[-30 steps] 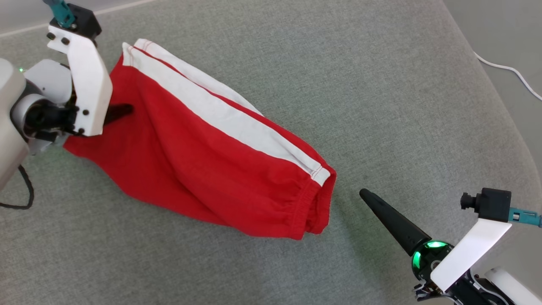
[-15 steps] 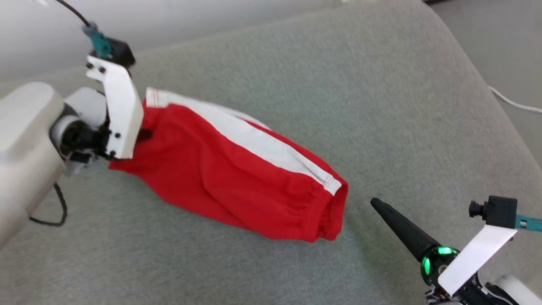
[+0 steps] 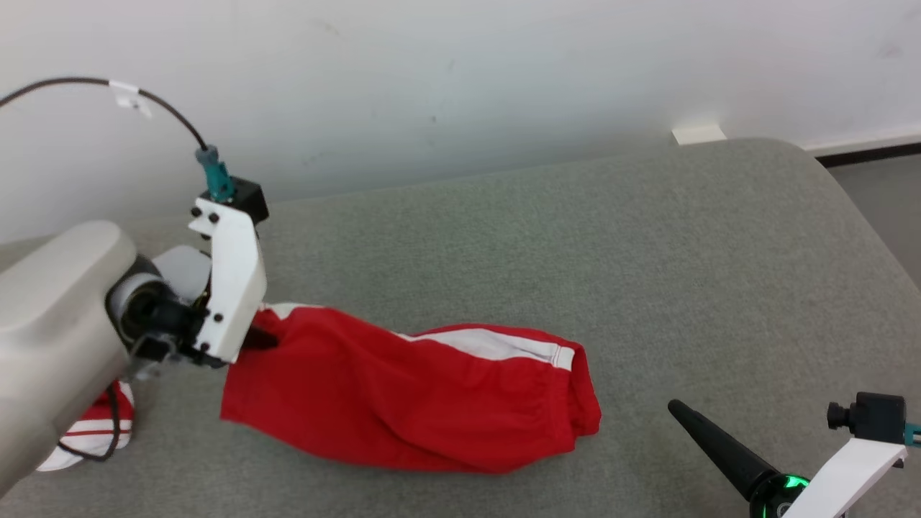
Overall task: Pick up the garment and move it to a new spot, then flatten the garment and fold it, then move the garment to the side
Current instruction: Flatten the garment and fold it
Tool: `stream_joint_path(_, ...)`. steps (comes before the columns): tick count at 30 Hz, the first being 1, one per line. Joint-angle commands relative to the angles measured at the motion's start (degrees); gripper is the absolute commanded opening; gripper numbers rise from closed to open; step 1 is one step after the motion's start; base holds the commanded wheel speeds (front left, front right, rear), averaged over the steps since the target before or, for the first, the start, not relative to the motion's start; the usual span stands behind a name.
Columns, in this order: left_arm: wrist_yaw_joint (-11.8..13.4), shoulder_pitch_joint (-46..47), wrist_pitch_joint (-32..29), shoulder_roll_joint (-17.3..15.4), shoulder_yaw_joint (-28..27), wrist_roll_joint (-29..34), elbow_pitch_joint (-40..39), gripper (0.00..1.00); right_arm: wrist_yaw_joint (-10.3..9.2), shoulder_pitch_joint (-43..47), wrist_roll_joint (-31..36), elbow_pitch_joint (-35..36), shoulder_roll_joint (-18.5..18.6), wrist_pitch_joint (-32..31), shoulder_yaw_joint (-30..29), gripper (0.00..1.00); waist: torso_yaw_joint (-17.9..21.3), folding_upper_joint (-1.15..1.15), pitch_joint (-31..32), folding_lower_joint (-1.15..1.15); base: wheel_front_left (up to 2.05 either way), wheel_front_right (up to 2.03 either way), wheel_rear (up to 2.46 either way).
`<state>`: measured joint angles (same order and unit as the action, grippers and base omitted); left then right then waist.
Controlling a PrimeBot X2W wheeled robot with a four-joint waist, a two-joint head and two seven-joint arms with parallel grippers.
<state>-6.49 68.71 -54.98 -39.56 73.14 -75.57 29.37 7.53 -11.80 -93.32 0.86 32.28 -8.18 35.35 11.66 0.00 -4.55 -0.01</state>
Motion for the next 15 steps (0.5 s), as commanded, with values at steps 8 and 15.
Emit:
stream_joint_path(8,3.68,-10.03,3.49,-3.71,-0.08,-3.04,-4.16,0.0,-0.09,1.46,0.24,0.25,0.45,-0.34,-0.13,1.0,-3.49,0.0,3.91,0.01,0.0,0.0,0.0)
stream_joint_path(15,4.34,-14.92,12.53,-3.55,-0.71,-1.18,-3.65,1.0,-0.09,0.18,4.01,1.28,1.64,1.32,-0.78,1.0,-4.69,0.0,5.54,0.01,0.0,0.0,0.0)
